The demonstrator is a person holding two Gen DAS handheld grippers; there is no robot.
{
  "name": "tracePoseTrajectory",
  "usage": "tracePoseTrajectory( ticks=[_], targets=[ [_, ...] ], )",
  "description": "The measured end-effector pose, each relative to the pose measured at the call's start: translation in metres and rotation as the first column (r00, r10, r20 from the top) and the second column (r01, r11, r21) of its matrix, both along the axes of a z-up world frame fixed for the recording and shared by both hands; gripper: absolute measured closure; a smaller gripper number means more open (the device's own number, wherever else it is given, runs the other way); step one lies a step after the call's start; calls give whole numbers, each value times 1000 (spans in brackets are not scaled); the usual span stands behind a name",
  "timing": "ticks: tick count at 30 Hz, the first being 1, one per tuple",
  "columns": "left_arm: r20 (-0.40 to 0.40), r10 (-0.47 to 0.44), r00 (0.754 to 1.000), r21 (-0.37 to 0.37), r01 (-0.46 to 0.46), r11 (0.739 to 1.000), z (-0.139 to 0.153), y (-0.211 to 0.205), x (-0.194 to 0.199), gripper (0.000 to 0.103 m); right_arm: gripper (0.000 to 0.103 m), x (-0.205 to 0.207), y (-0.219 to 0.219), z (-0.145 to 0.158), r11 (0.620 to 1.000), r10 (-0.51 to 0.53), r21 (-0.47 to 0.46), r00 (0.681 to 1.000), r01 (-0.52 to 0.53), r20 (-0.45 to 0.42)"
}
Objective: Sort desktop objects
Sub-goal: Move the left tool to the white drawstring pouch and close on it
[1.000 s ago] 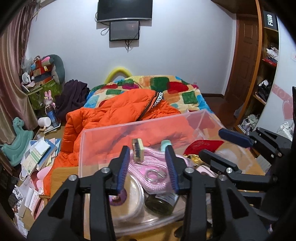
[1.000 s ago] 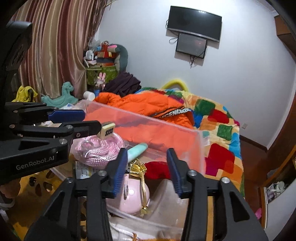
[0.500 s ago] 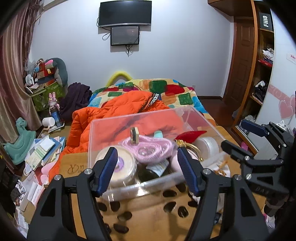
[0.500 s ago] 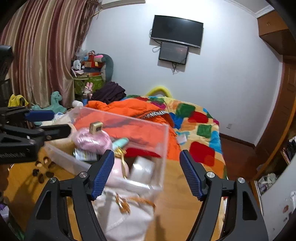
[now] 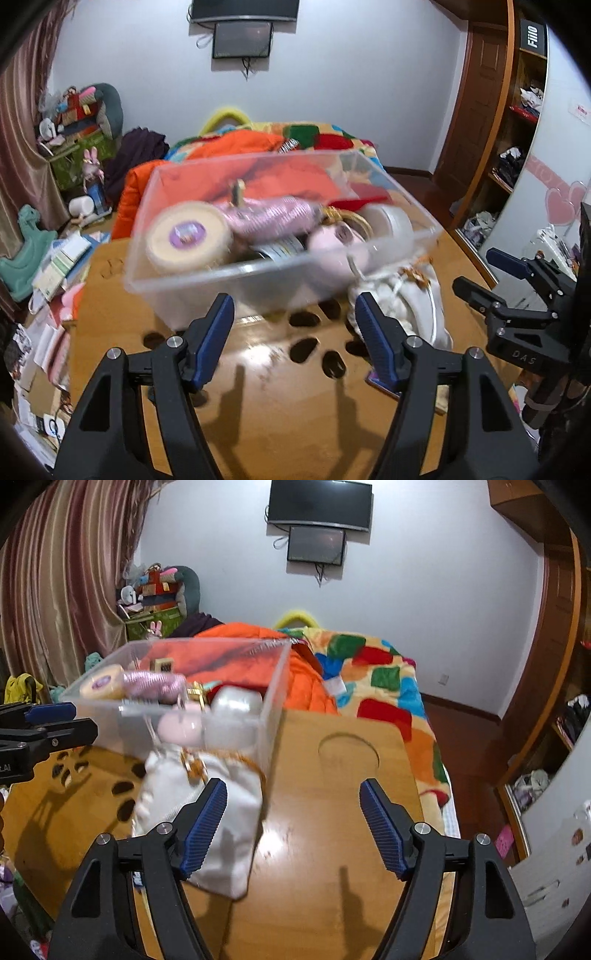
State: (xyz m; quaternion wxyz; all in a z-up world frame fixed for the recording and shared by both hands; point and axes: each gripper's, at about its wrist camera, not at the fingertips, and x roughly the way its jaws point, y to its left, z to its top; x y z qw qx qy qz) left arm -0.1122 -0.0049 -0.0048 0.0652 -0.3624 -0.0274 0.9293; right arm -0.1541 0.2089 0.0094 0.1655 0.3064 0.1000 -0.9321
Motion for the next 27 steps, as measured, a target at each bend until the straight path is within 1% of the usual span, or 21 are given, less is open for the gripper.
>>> tracePoseTrajectory(
  ticks=[3, 7, 11, 14, 16, 19, 21, 27],
  targets=[
    [24, -22, 999, 12, 22, 1000, -7, 10, 3, 36, 32, 3, 6, -9, 1000, -8, -5, 1000, 8, 23],
    [31, -63, 998, 0, 63, 998, -9, 32, 6, 36, 32, 1, 19, -18, 1000, -23, -14, 998, 23, 53],
    [59, -104, 993, -1, 104, 995, -14, 52, -3, 35, 32, -2, 35, -23, 997, -39, -55, 995, 44, 95],
    [85, -122, 989, -7, 123, 992, -21, 66, -12, 35, 32, -2, 44, -26, 997, -45, -64, 995, 51, 90],
    [91, -130, 987, 3, 130, 991, -22, 71, -17, 32, 32, -1, 45, -27, 998, -39, -54, 996, 43, 85],
    [99, -141, 985, 21, 140, 990, -20, 76, -21, 32, 32, 0, 44, -31, 999, -23, -40, 997, 26, 79],
    [97, -143, 985, 9, 143, 990, -20, 83, -21, 32, 32, -1, 42, -35, 999, -7, -36, 996, 10, 89],
    [113, -143, 983, 20, 142, 990, -24, 85, -18, 31, 32, -7, 36, -45, 998, 35, -46, 992, -30, 122]
  ],
)
